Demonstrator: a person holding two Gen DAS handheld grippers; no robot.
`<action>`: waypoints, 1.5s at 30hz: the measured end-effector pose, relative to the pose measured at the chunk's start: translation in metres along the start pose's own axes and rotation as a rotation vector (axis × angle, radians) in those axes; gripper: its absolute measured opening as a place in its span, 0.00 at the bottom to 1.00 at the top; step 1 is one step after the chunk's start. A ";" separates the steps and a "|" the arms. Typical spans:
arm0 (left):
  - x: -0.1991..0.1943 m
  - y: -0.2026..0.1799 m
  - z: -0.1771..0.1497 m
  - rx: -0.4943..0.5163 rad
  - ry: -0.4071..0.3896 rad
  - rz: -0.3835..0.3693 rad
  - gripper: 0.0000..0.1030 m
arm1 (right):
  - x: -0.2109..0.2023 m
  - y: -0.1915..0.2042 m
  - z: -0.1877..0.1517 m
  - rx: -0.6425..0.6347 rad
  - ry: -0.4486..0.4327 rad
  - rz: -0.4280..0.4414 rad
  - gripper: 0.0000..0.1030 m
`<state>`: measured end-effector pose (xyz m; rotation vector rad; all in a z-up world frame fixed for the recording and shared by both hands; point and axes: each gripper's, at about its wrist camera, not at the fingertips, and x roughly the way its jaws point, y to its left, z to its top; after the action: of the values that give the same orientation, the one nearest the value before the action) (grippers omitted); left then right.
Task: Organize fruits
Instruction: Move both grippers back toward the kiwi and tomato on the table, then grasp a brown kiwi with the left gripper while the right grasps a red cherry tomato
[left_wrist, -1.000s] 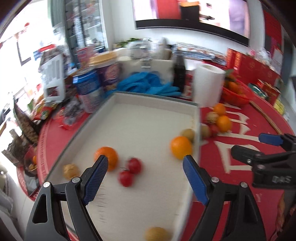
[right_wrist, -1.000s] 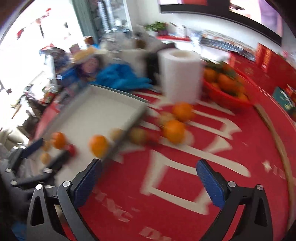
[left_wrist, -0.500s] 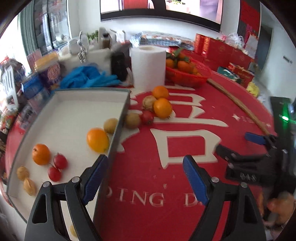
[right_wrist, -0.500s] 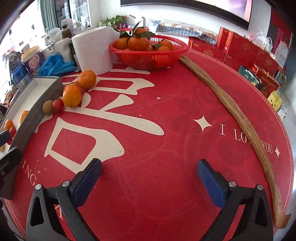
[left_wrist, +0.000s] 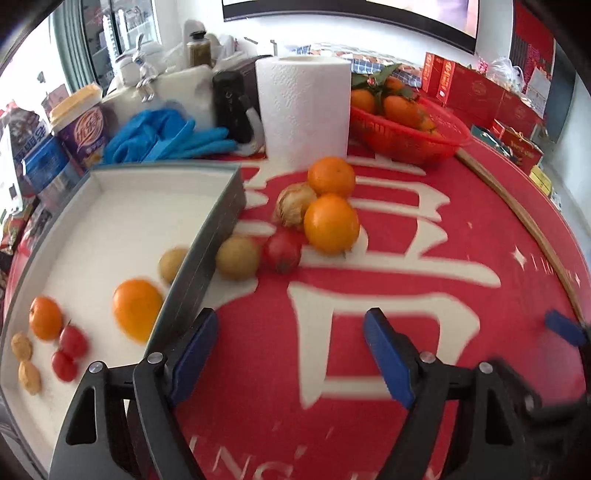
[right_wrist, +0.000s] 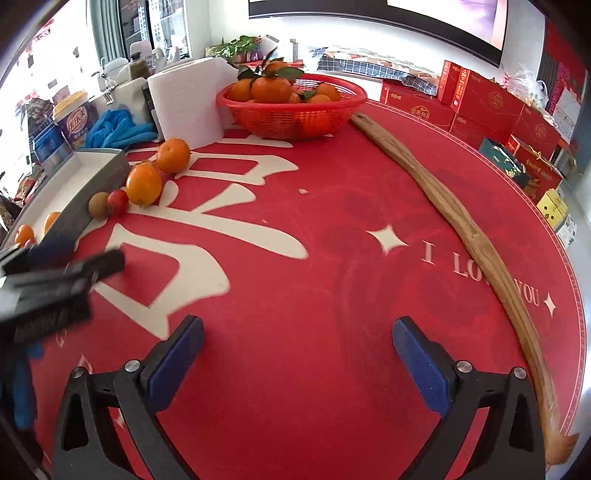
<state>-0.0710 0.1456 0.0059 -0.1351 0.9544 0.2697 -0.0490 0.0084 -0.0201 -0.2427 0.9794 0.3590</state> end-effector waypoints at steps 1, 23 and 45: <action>0.003 -0.001 0.004 -0.004 -0.008 0.005 0.83 | -0.001 -0.003 -0.001 -0.003 -0.003 0.002 1.00; -0.004 -0.004 0.021 0.009 -0.065 -0.101 0.83 | 0.000 -0.004 -0.001 -0.004 -0.009 0.003 1.00; -0.008 -0.001 -0.004 0.025 -0.042 -0.038 0.26 | 0.000 -0.003 -0.001 -0.004 -0.010 0.003 1.00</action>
<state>-0.0783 0.1426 0.0102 -0.1244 0.9124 0.2244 -0.0482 0.0052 -0.0203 -0.2432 0.9690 0.3647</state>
